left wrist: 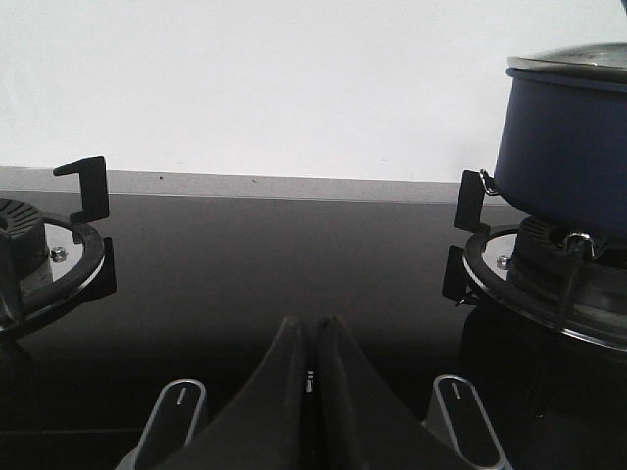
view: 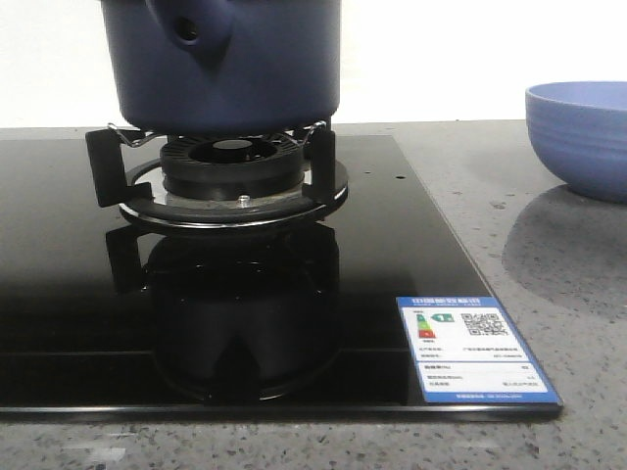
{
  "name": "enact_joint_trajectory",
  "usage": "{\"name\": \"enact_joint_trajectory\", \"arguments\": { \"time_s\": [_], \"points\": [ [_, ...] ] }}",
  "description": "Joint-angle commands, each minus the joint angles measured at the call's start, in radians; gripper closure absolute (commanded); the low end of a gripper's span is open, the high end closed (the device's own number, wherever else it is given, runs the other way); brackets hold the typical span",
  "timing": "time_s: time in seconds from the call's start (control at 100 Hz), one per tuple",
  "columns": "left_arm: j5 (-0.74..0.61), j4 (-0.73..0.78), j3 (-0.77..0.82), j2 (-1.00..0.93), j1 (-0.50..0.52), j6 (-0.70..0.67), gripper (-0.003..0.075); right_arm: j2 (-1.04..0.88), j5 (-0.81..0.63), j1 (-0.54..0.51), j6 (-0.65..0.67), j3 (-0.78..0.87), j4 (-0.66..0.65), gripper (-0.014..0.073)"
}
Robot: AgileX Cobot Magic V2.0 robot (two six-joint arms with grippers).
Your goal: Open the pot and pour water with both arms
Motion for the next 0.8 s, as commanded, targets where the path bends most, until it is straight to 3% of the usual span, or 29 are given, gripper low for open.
{"name": "enact_joint_trajectory", "arguments": {
  "time_s": [0.0,0.15,0.2,0.48,0.62,0.79],
  "points": [
    [-0.076,-0.001,0.034,-0.029,0.003,-0.010,0.0741,-0.028,-0.074,-0.052,0.354,0.004,-0.344,0.0636],
    [-0.076,-0.001,0.034,-0.029,0.003,-0.010,0.0741,-0.146,-0.006,-0.218,0.769,0.105,-0.712,0.0636],
    [-0.076,-0.001,0.034,-0.029,0.003,-0.010,0.0741,-0.189,-0.004,-0.255,0.839,0.148,-0.795,0.0636],
    [-0.076,-0.001,0.034,-0.029,0.003,-0.010,0.0741,-0.401,-0.006,-0.299,0.832,0.347,-0.744,0.0636],
    [-0.076,-0.001,0.034,-0.029,0.003,-0.010,0.0741,-0.497,0.114,-0.299,0.748,0.347,-0.744,0.0636],
    [-0.076,-0.001,0.034,-0.029,0.003,-0.010,0.0741,-0.496,0.189,-0.299,0.746,0.348,-0.739,0.0636]
  ]
}}
